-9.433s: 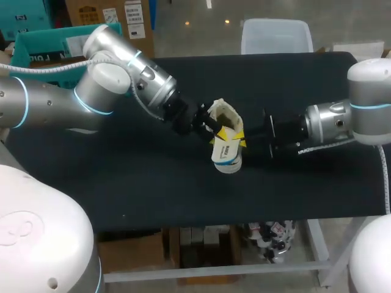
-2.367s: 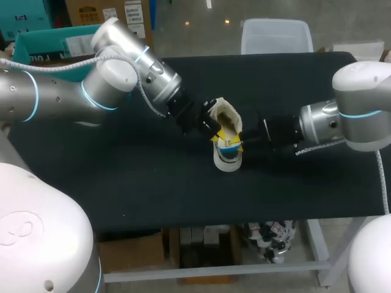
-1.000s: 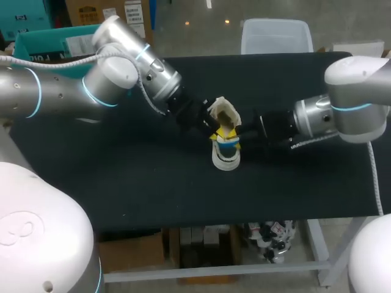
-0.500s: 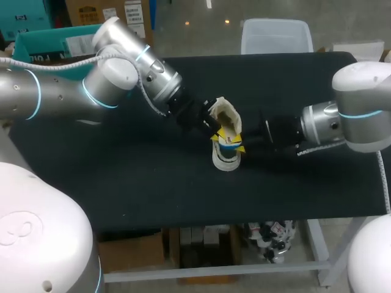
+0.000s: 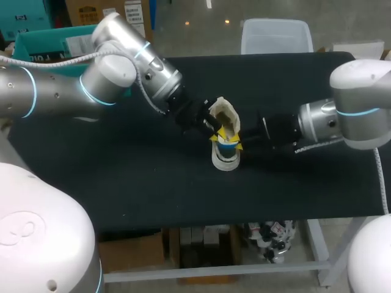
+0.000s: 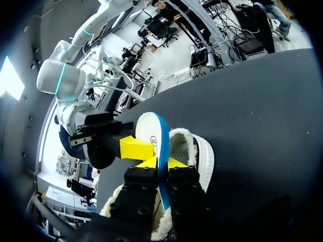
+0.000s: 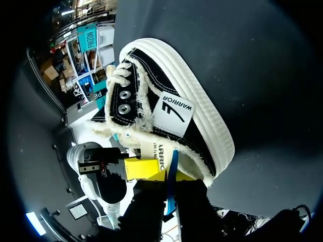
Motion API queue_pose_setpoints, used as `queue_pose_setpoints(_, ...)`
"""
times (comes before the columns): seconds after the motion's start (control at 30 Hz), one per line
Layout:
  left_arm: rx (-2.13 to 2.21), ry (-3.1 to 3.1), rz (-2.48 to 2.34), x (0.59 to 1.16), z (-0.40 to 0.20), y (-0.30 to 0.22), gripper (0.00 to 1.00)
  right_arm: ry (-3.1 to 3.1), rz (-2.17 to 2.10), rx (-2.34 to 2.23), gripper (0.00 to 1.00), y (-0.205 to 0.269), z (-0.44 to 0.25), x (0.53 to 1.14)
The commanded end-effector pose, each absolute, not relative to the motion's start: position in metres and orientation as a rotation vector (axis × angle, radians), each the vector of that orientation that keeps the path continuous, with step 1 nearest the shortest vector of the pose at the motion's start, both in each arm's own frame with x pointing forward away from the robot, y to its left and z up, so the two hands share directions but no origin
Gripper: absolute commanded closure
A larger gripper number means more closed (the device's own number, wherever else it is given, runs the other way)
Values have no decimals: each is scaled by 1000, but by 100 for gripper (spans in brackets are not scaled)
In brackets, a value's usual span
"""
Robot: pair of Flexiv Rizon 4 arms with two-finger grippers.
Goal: Open the shoe tongue, take the insole out of the shoe, put the insole back into the shoe, and pack the shoe into the shoebox
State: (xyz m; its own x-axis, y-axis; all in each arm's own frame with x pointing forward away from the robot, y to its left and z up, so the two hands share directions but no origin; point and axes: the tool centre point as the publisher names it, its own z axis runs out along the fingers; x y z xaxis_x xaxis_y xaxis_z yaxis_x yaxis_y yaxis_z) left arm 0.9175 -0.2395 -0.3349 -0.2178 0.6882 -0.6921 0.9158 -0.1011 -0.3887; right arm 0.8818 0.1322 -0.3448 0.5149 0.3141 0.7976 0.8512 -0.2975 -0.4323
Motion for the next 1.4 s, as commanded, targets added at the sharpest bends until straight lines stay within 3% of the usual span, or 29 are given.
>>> queue_pose_setpoints(0.03, 1766, 1906, -1217, 914, -335, -243, 100, -966, -743, -1853, 100, 135, -348, 886)
queue_pose_setpoints(0.67, 1735, 1963, -1259, 945, -356, -246, 100, -944, -707, -1886, 100, 137, -358, 908)
queue_pose_setpoints(0.7, 1736, 1961, -1259, 945, -356, -246, 100, -942, -710, -1889, 97, 136, -356, 906)
queue_pose_setpoints(0.77, 1737, 1956, -1258, 943, -355, -245, 100, -942, -718, -1898, 77, 134, -353, 900)
queue_pose_setpoints(0.83, 1739, 1951, -1256, 941, -354, -245, 100, -945, -727, -1909, 65, 133, -349, 894)
queue_pose_setpoints(0.87, 1739, 1950, -1254, 940, -353, -245, 100, -946, -732, -1912, 64, 132, -348, 891)
queue_pose_setpoints(0.97, 1737, 1948, -1251, 939, -352, -244, 100, -948, -741, -1921, 64, 129, -344, 883)
queue_pose_setpoints(1.1, 1729, 1950, -1249, 937, -353, -243, 100, -949, -745, -1924, 73, 129, -343, 876)
queue_pose_setpoints(1.27, 1721, 1953, -1247, 934, -353, -242, 100, -950, -734, -1918, 100, 132, -348, 875)
queue_pose_setpoints(1.4, 1721, 1956, -1242, 931, -352, -242, 100, -960, -716, -1912, 100, 136, -352, 878)
